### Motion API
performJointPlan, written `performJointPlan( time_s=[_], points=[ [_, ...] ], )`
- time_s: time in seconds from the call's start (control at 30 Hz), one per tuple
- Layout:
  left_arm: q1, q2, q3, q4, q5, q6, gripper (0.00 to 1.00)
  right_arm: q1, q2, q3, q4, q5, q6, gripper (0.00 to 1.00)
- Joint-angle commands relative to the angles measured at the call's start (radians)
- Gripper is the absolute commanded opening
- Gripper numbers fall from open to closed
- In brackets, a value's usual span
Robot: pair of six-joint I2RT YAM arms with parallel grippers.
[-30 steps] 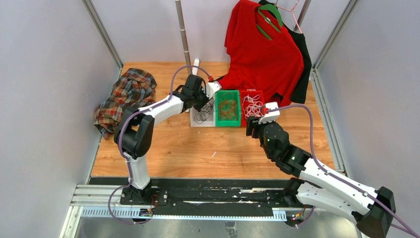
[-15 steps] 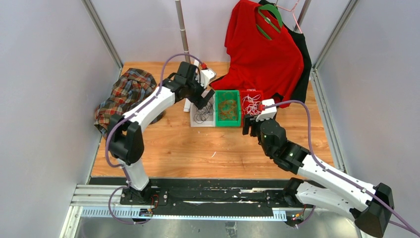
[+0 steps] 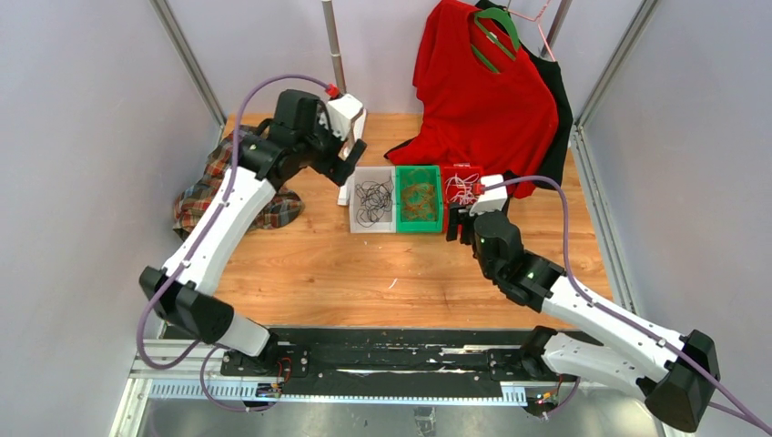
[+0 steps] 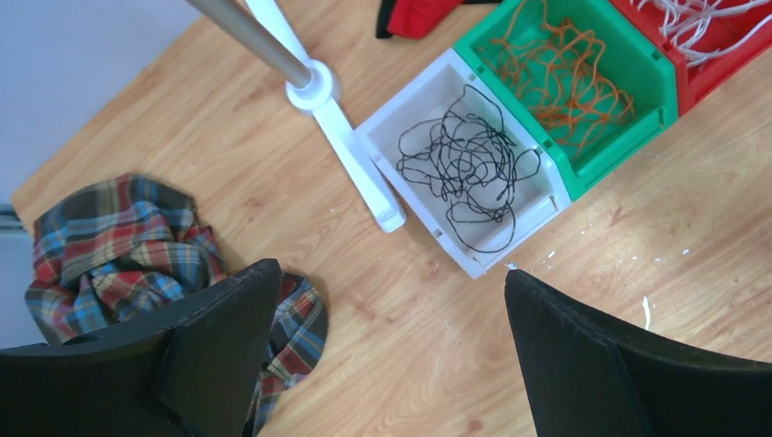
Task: Untangle the cables
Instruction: Reset both arms
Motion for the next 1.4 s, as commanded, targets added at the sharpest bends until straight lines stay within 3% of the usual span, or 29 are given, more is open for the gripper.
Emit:
performJointPlan(
  time_s=[0.0,0.3,0.53,0.77,0.9,1.17,1.37],
  points=[
    [0.074,-0.123,-0.077,0.046,-0.030,0.001,0.98,-0.056,0.021,0.060,-0.070,-0.025,0.027,0.72],
    [0.400,-0.287,-0.372,0.201,0.064,-0.016,0.98,-0.129,0.025,0.058,-0.117,-0.012,0.048,0.72],
    [0.597,-0.347,-0.763,0.508,0.155,-0.066,0.98,-0.214,0.021,-0.017,-0.075,0.209,0.041,0.73],
    [0.606,-0.356,-1.164,1.063,0.134,-0.139,0.98,-0.408,0.092,-0.114,0.042,0.291,0.022,0.73],
    [0.609,-0.290,-1.234,1.252,0.219,-0.190,0.98,-0.546,0.118,-0.182,0.134,0.268,0.018,0.73],
    [0.605,-0.199,-1.267,1.407,0.141,-0.219,0.98,-0.634,0.261,-0.272,0.401,0.269,-0.112,0.73],
    [0.565,-0.193,-1.264,1.407,0.059,-0.208,0.98,-0.663,0.391,-0.277,0.539,0.235,-0.166,0.73]
  ],
)
